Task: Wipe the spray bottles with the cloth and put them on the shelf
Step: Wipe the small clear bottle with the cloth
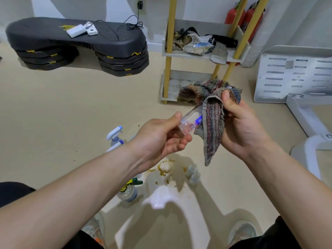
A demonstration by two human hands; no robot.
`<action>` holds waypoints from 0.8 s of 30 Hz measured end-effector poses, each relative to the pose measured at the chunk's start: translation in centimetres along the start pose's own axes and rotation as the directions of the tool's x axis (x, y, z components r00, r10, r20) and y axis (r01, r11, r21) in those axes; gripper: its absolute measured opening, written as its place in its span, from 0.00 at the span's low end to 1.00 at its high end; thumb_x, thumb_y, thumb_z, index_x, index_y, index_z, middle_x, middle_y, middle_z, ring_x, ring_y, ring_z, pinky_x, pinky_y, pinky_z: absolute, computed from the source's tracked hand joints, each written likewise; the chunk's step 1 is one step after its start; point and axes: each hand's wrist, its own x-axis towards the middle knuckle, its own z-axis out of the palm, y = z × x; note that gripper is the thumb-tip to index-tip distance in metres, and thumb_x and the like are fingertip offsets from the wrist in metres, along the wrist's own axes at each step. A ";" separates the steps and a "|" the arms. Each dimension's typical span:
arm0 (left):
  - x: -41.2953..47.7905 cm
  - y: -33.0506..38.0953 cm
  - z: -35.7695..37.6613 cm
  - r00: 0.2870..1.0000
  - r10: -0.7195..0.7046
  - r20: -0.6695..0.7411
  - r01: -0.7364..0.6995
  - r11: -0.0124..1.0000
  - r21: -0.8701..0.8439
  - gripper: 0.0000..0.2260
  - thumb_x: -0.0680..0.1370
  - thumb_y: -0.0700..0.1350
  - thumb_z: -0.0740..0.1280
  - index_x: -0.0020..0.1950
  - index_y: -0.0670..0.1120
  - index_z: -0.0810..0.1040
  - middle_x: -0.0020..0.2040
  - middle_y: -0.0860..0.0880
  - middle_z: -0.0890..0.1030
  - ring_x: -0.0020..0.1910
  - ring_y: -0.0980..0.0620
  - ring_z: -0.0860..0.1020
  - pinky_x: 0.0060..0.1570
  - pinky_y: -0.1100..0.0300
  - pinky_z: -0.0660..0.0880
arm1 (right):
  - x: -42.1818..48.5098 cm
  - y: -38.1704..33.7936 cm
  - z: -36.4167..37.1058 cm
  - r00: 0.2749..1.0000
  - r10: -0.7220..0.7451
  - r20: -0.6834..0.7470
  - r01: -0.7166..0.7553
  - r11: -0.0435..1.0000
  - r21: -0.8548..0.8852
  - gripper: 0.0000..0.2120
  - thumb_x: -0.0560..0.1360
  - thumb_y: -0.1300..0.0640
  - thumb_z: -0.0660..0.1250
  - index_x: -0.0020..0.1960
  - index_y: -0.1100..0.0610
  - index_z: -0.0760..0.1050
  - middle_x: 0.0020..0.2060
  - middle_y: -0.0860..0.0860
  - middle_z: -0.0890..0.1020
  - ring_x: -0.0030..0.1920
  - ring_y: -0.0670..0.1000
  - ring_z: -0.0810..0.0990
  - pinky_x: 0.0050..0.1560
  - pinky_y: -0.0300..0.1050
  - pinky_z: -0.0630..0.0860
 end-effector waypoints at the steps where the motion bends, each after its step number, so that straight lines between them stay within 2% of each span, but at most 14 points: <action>1: 0.1 -0.3 0.2 0.999 0.022 -0.024 -0.022 1.000 -0.022 0.17 0.80 0.49 0.67 0.51 0.33 0.80 0.41 0.40 0.82 0.32 0.52 0.80 0.36 0.64 0.80 | 0.1 0.1 0.2 0.999 0.002 -0.035 -0.002 1.000 0.006 0.22 0.81 0.56 0.61 0.71 0.67 0.69 0.56 0.60 0.81 0.53 0.56 0.82 0.58 0.55 0.80; 4: 0.3 -1.1 0.7 0.990 0.106 -0.091 -0.108 0.994 -0.019 0.12 0.76 0.44 0.74 0.54 0.37 0.82 0.47 0.40 0.82 0.43 0.48 0.82 0.47 0.61 0.81 | 0.3 1.3 0.8 0.994 0.008 -0.112 -0.008 1.000 0.000 0.19 0.83 0.54 0.60 0.68 0.65 0.72 0.55 0.62 0.81 0.55 0.58 0.83 0.58 0.57 0.81; 5: 0.3 -1.5 0.9 0.980 0.154 -0.126 -0.152 0.988 0.025 0.13 0.73 0.43 0.76 0.54 0.39 0.81 0.47 0.42 0.83 0.45 0.47 0.82 0.50 0.59 0.82 | 0.3 1.8 1.0 0.991 0.013 -0.132 -0.015 1.000 -0.011 0.19 0.84 0.52 0.59 0.67 0.64 0.72 0.55 0.64 0.81 0.56 0.61 0.82 0.59 0.60 0.81; 7: 0.4 -2.5 1.5 0.938 0.273 -0.215 -0.226 0.949 0.217 0.19 0.67 0.45 0.80 0.54 0.45 0.79 0.48 0.45 0.84 0.48 0.48 0.84 0.54 0.55 0.81 | 0.1 2.7 1.8 0.986 0.036 -0.164 -0.041 0.999 -0.032 0.21 0.84 0.48 0.59 0.66 0.63 0.73 0.56 0.68 0.81 0.57 0.66 0.82 0.56 0.64 0.81; 9: 0.4 -3.4 2.4 0.912 0.323 -0.254 -0.237 0.918 0.317 0.20 0.64 0.47 0.76 0.54 0.47 0.77 0.49 0.47 0.82 0.50 0.51 0.83 0.56 0.54 0.79 | 0.2 3.3 2.4 0.979 0.043 -0.199 -0.057 0.996 -0.063 0.23 0.83 0.46 0.59 0.66 0.64 0.73 0.51 0.66 0.82 0.50 0.63 0.84 0.48 0.60 0.82; 10: 0.6 -3.8 2.6 0.927 0.293 -0.234 -0.223 0.933 0.284 0.19 0.65 0.47 0.75 0.54 0.47 0.76 0.49 0.46 0.82 0.50 0.50 0.83 0.56 0.53 0.80 | 0.3 3.4 2.5 0.974 0.037 -0.221 -0.056 0.995 -0.080 0.23 0.83 0.45 0.60 0.63 0.65 0.73 0.46 0.63 0.83 0.44 0.60 0.84 0.44 0.57 0.82; 12: 0.7 -3.6 3.1 0.979 0.160 -0.125 -0.153 0.986 0.061 0.14 0.72 0.47 0.74 0.54 0.43 0.78 0.47 0.44 0.82 0.45 0.48 0.84 0.51 0.54 0.82 | 0.6 3.5 2.2 0.957 0.009 -0.289 -0.043 0.993 -0.113 0.23 0.83 0.43 0.59 0.57 0.65 0.74 0.34 0.58 0.82 0.34 0.56 0.81 0.36 0.51 0.80; 13: 0.5 -3.0 3.3 0.993 0.098 -0.072 -0.101 0.994 -0.034 0.11 0.78 0.48 0.71 0.54 0.41 0.80 0.44 0.43 0.83 0.43 0.48 0.84 0.49 0.55 0.82 | 0.8 3.3 2.1 0.945 -0.007 -0.326 -0.035 0.992 -0.123 0.22 0.83 0.43 0.59 0.55 0.64 0.74 0.31 0.57 0.81 0.30 0.55 0.79 0.32 0.48 0.79; 14: 0.7 -2.6 3.0 0.996 0.069 -0.054 -0.072 0.996 -0.047 0.13 0.82 0.48 0.65 0.53 0.39 0.81 0.43 0.43 0.84 0.43 0.47 0.84 0.49 0.55 0.83 | 1.1 3.3 1.8 0.935 -0.025 -0.355 -0.024 0.991 -0.134 0.21 0.83 0.43 0.59 0.53 0.63 0.73 0.28 0.56 0.80 0.28 0.54 0.78 0.29 0.46 0.78; 15: 0.8 -2.1 2.9 0.997 0.049 -0.053 -0.051 0.998 -0.030 0.16 0.85 0.48 0.60 0.53 0.38 0.82 0.43 0.43 0.84 0.44 0.46 0.85 0.51 0.55 0.83 | 1.3 3.4 1.7 0.926 -0.043 -0.376 -0.014 0.989 -0.147 0.21 0.83 0.43 0.59 0.52 0.62 0.73 0.28 0.55 0.80 0.28 0.53 0.78 0.29 0.46 0.78; 17: 1.1 -2.0 2.8 0.994 0.098 -0.040 -0.093 0.989 0.116 0.18 0.86 0.48 0.58 0.54 0.37 0.82 0.46 0.42 0.85 0.47 0.45 0.85 0.55 0.54 0.82 | 1.5 3.8 1.7 0.915 -0.090 -0.393 0.013 0.981 -0.195 0.21 0.83 0.43 0.60 0.48 0.61 0.74 0.28 0.54 0.80 0.28 0.53 0.79 0.31 0.48 0.79; 19: 1.2 -2.7 3.1 0.982 0.177 -0.062 -0.153 0.948 0.280 0.17 0.85 0.48 0.61 0.51 0.37 0.83 0.47 0.42 0.86 0.47 0.45 0.85 0.59 0.50 0.80 | 1.6 4.3 2.1 0.907 -0.149 -0.394 0.052 0.968 -0.246 0.21 0.83 0.43 0.61 0.43 0.60 0.74 0.29 0.55 0.79 0.30 0.53 0.80 0.34 0.50 0.80; 21: 1.4 -3.2 3.4 0.957 0.249 -0.149 -0.181 0.914 0.364 0.14 0.82 0.49 0.65 0.48 0.41 0.85 0.45 0.43 0.87 0.48 0.45 0.85 0.61 0.48 0.78 | 1.6 4.7 2.5 0.907 -0.175 -0.382 0.081 0.965 -0.250 0.21 0.81 0.43 0.65 0.39 0.59 0.75 0.31 0.57 0.80 0.31 0.55 0.81 0.36 0.54 0.80; 24: 1.3 -3.3 3.9 0.930 0.270 -0.249 -0.195 0.938 0.287 0.08 0.80 0.47 0.70 0.55 0.44 0.83 0.44 0.47 0.86 0.45 0.55 0.84 0.53 0.62 0.78 | 1.9 4.5 2.7 0.912 -0.139 -0.385 0.069 0.979 -0.191 0.19 0.78 0.45 0.70 0.38 0.59 0.77 0.33 0.58 0.80 0.31 0.57 0.80 0.39 0.57 0.81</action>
